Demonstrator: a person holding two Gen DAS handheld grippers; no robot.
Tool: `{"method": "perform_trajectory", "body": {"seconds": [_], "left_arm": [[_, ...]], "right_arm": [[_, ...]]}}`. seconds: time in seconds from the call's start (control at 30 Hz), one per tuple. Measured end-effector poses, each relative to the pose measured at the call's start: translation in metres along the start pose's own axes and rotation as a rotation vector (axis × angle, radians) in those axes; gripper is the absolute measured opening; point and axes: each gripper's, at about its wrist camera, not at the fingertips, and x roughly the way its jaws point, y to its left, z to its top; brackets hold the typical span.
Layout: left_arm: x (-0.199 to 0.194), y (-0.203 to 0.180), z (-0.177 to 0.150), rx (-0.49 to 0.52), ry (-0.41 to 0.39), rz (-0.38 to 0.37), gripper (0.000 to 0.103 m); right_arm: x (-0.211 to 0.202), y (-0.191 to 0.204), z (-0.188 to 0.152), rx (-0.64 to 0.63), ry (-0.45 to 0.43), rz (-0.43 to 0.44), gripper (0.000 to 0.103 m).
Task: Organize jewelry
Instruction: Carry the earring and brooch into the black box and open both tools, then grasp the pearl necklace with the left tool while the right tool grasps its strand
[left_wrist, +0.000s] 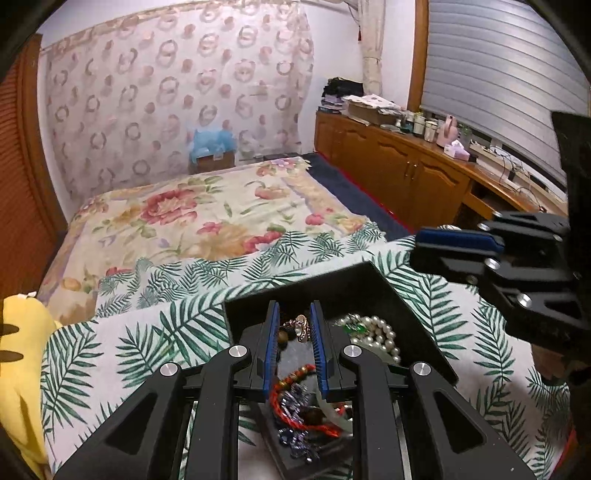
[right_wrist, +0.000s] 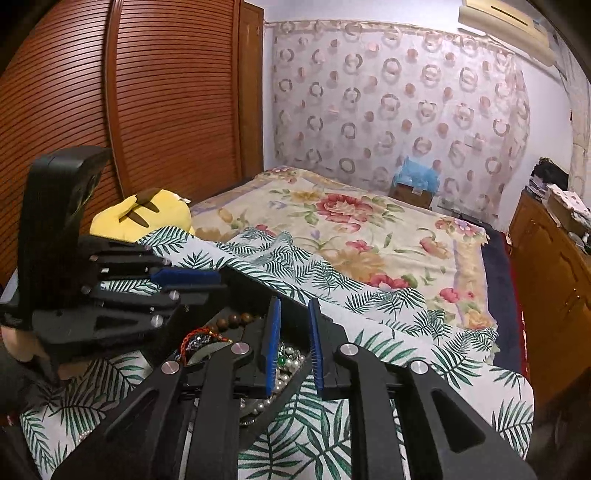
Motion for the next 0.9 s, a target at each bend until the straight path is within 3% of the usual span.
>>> {"method": "perform_trajectory", "body": {"seconds": [0.5,0.6,0.9], "left_arm": [[-0.011,0.007,0.002,-0.013,-0.029,0.017,0.017],[-0.026,0.007,-0.008,-0.016,-0.038,0.014,0.022],[-0.063,0.006,-0.057,-0.028,-0.003,0.013,0.023]], "right_arm": [[-0.016,0.005,-0.018,0.017,0.004,0.008,0.017],[-0.023,0.013,-0.026,0.015,0.009,0.023,0.017],[-0.044,0.052,-0.055,0.001,0.033,0.082,0.017]]}}
